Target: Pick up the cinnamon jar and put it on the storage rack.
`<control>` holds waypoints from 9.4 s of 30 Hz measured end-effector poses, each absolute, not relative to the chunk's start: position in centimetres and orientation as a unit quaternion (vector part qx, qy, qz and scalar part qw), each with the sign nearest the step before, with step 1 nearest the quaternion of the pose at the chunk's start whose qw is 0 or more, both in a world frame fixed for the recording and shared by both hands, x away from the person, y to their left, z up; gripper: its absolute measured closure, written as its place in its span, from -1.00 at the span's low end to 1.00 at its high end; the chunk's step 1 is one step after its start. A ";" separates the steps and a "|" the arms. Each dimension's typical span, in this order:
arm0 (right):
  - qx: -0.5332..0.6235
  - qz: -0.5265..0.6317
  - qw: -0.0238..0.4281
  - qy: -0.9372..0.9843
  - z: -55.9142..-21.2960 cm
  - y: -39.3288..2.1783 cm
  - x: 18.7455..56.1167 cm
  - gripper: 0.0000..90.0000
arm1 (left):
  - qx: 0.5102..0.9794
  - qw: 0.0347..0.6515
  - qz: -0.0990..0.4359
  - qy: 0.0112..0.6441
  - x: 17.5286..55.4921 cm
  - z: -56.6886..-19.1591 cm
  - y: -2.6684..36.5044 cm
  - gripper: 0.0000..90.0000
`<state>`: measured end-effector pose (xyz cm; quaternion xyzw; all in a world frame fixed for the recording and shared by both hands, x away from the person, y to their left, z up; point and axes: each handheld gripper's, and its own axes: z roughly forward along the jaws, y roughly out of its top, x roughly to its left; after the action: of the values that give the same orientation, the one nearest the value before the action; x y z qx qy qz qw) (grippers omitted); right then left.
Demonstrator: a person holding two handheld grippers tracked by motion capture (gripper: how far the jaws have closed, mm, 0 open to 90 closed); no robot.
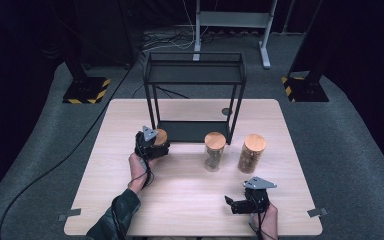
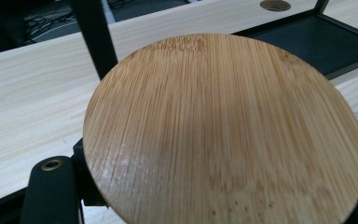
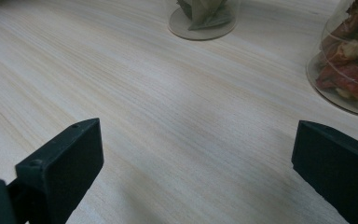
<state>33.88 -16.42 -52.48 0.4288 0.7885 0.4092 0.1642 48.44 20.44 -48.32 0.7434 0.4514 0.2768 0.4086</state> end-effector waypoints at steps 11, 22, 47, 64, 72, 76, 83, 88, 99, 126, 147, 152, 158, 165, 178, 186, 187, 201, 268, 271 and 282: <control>0.428 0.410 0.166 0.788 -52.5 -16.4 33.9 -0.97 | 0.746 0.408 0.275 0.448 48.7 -48.2 19.9 -0.43; 0.427 0.410 0.166 0.788 -52.5 -16.4 33.8 -0.97 | 0.750 0.408 0.276 0.442 48.9 -47.8 19.0 -0.43; 0.426 0.411 0.166 0.789 -52.5 -16.4 33.8 -0.96 | 0.754 0.409 0.275 0.435 49.8 -47.4 17.7 -0.43; 0.425 0.409 0.167 0.790 -52.5 -16.4 33.8 -0.96 | 0.755 0.411 0.274 0.432 50.5 -47.1 16.9 -0.43; 0.425 0.409 0.167 0.790 -52.5 -16.4 33.8 -0.96 | 0.754 0.412 0.274 0.433 50.8 -47.0 16.4 -0.43; 0.425 0.409 0.166 0.791 -52.5 -16.4 33.8 -0.96 | 0.755 0.411 0.275 0.430 51.1 -46.8 16.3 -0.43; 0.425 0.409 0.166 0.790 -52.5 -16.4 33.8 -0.96 | 0.754 0.414 0.276 0.429 51.5 -46.4 15.9 -0.43; 0.425 0.410 0.166 0.790 -52.5 -16.4 33.8 -0.96 | 0.753 0.414 0.275 0.431 51.8 -46.3 15.8 -0.43; 0.425 0.411 0.166 0.790 -52.5 -16.4 33.8 -0.96 | 0.752 0.413 0.272 0.435 52.6 -46.4 15.5 -0.43; 0.423 0.411 0.166 0.790 -52.5 -16.4 33.8 -0.96 | 0.754 0.408 0.276 0.436 53.9 -46.2 14.7 -0.43; 0.422 0.410 0.166 0.791 -52.5 -16.3 33.8 -0.96 | 0.750 0.403 0.271 0.449 55.3 -46.8 14.7 -0.43; 0.422 0.409 0.166 0.792 -52.5 -16.3 33.8 -0.96 | 0.746 0.403 0.271 0.455 55.6 -46.9 14.8 -0.43; 0.422 0.409 0.165 0.792 -52.5 -16.3 33.8 -0.96 | 0.746 0.398 0.271 0.461 56.1 -47.1 15.0 -0.43; 0.422 0.410 0.165 0.792 -52.5 -16.3 33.8 -0.96 | 0.745 0.395 0.272 0.465 56.5 -47.4 15.0 -0.43; 0.421 0.408 0.165 0.793 -52.5 -16.3 33.8 -0.96 | 0.744 0.387 0.274 0.471 57.3 -47.8 14.9 -0.43; 0.421 0.410 0.165 0.792 -52.5 -16.3 33.8 -0.96 | 0.744 0.382 0.271 0.477 57.7 -48.2 14.9 -0.43; 0.421 0.410 0.166 0.792 -52.5 -16.3 33.8 -0.96 | 0.745 0.380 0.271 0.477 57.8 -48.3 14.9 -0.43; 0.420 0.409 0.167 0.793 -52.5 -16.3 33.8 -0.96 | 0.737 0.393 0.261 0.485 58.3 -48.6 15.0 -0.43; 0.420 0.408 0.166 0.794 -52.5 -16.3 33.8 -0.96 | 0.741 0.357 0.257 0.508 59.7 -48.1 14.4 -0.46; 0.420 0.408 0.166 0.793 -52.5 -16.3 33.8 -0.96 | 0.744 0.347 0.252 0.512 59.7 -47.8 14.3 -0.63; 0.420 0.408 0.166 0.793 -52.5 -16.3 33.8 -0.96 | 0.752 0.349 0.250 0.500 59.6 -46.1 14.1 -0.95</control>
<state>33.77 -16.29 -52.46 0.4198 0.7932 0.4085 0.1664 59.65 14.10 -46.12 0.7521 0.5000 0.2497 0.3493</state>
